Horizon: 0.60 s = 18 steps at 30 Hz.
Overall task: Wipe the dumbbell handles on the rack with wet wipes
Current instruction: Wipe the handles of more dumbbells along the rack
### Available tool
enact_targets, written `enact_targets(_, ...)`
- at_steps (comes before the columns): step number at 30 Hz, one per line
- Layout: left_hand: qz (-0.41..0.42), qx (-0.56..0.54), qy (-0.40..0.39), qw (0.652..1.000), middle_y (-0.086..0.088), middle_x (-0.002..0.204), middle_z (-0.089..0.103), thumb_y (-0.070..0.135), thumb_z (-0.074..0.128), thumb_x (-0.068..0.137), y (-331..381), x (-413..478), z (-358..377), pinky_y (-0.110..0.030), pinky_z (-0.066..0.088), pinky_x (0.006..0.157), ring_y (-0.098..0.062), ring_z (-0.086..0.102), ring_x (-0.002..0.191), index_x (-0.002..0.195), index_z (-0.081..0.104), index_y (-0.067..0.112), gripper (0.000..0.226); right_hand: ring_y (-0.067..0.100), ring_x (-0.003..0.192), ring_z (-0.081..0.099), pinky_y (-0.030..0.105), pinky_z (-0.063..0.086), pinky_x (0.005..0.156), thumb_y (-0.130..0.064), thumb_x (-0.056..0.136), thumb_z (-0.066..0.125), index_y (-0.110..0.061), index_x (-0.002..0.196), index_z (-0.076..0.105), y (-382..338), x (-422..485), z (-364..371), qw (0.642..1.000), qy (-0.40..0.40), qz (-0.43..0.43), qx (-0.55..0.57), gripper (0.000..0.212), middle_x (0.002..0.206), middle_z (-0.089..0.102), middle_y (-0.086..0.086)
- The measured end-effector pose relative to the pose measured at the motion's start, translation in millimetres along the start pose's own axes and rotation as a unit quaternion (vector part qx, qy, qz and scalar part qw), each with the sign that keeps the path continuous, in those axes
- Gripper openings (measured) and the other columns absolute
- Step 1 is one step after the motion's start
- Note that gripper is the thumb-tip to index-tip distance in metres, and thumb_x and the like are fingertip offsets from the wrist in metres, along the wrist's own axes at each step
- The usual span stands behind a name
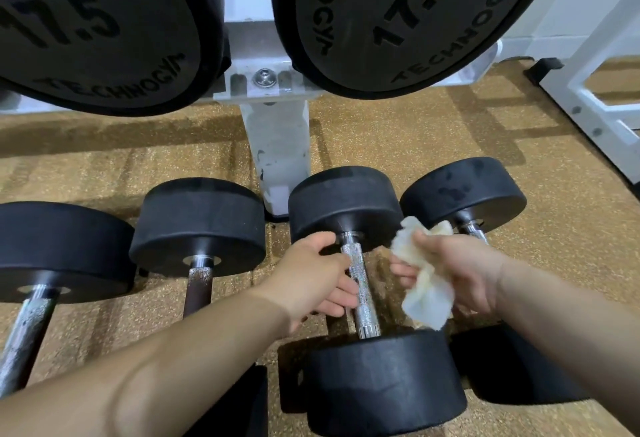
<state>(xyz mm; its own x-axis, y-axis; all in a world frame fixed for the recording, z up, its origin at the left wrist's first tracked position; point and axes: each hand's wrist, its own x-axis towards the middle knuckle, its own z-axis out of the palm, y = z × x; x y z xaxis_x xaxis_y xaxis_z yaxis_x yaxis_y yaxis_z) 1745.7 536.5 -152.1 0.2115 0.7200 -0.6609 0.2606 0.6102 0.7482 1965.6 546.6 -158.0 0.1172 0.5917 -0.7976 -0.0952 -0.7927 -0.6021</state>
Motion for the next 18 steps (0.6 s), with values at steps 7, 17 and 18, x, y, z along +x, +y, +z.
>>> enact_targets(7,-0.045,0.047,0.062,0.996,-0.012,0.094,0.077,0.018,0.053,0.103,-23.2,10.5,-4.6,-0.029,0.057,0.069,-0.017,0.072,0.070,0.135,0.054,0.020,0.032,0.031,0.102,0.063,0.039,0.050,0.097,-0.039,0.101,0.054,-0.010,0.111,0.064,14.7,12.8,72.1,0.986,0.055,0.022,-0.156,0.032,0.111,0.067,0.010)
enact_targets(17,-0.076,0.025,0.055,0.995,-0.012,0.098,0.072,0.015,0.055,0.099,-42.4,19.4,-23.8,-0.044,0.065,0.082,-0.026,0.077,0.086,0.134,0.056,0.019,0.035,0.033,0.130,0.050,0.037,0.041,0.105,-0.035,0.099,0.052,-0.014,0.151,0.023,43.0,10.6,110.0,0.945,0.031,0.050,-0.322,0.063,0.144,0.050,0.016)
enact_targets(18,-0.077,0.024,0.057,0.995,-0.012,0.098,0.072,0.015,0.055,0.099,-42.2,21.1,-25.1,-0.042,0.064,0.081,-0.025,0.076,0.083,0.134,0.056,0.019,0.035,0.033,0.127,0.052,0.037,0.042,0.106,-0.035,0.099,0.052,-0.014,0.150,0.026,46.8,11.7,107.1,0.943,0.029,0.067,-0.325,0.061,0.142,0.051,0.016)
